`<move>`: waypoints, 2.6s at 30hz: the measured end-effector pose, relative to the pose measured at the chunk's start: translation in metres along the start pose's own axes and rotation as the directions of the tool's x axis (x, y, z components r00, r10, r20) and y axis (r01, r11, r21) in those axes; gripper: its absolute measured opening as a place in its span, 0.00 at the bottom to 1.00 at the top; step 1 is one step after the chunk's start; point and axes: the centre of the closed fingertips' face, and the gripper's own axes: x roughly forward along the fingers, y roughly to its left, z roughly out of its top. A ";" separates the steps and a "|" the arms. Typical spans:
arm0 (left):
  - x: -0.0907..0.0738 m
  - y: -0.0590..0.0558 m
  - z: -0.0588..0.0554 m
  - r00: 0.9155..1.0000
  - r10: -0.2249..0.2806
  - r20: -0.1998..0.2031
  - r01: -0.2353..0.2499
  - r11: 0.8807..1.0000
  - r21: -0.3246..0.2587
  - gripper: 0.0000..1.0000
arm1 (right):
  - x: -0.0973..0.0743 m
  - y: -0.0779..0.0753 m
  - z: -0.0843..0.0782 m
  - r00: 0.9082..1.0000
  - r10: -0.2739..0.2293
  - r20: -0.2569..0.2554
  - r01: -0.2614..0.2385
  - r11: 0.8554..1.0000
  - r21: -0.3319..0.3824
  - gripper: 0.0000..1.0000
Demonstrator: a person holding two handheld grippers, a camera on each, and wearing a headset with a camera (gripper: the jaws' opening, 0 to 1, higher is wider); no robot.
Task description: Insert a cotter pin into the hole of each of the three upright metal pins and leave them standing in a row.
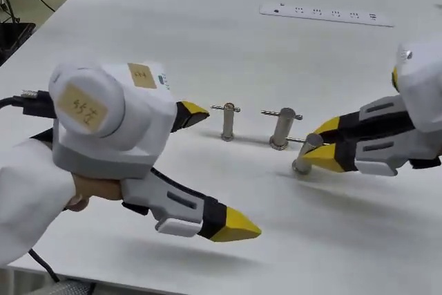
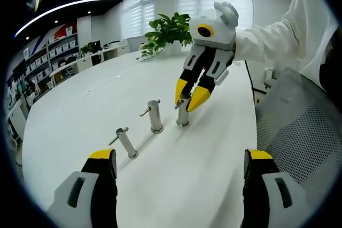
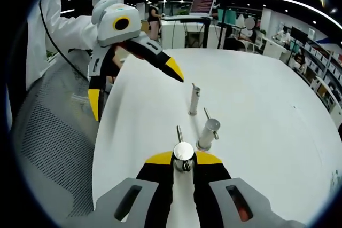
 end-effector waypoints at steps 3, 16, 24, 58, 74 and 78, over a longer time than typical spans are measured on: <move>-0.002 0.001 -0.001 1.000 0.002 -0.003 -0.002 1.000 -0.003 0.99 | -0.008 -0.013 -0.004 1.000 -0.024 -0.003 0.024 1.000 0.017 0.07; -0.004 -0.005 -0.011 1.000 -0.024 -0.017 0.023 0.998 -0.063 0.98 | -0.012 -0.042 -0.018 0.999 -0.045 -0.009 0.045 0.999 0.028 0.07; -0.003 -0.010 -0.021 0.998 -0.038 -0.051 0.035 0.998 -0.059 0.98 | -0.009 -0.046 -0.026 0.999 -0.033 -0.019 0.033 0.998 0.045 0.08; -0.019 -0.002 -0.020 0.999 0.003 -0.040 -0.008 0.992 -0.127 0.99 | -0.016 -0.040 -0.017 0.998 -0.034 0.055 0.028 0.995 0.092 0.27; -0.036 0.012 -0.005 0.994 0.104 0.034 -0.092 0.963 -0.252 0.98 | -0.055 -0.031 0.014 0.965 -0.160 0.210 0.097 0.955 0.281 0.44; -0.036 0.012 -0.004 0.991 0.127 0.030 -0.115 0.957 -0.265 0.98 | -0.058 -0.035 0.010 0.957 -0.206 0.202 0.134 0.938 0.319 0.57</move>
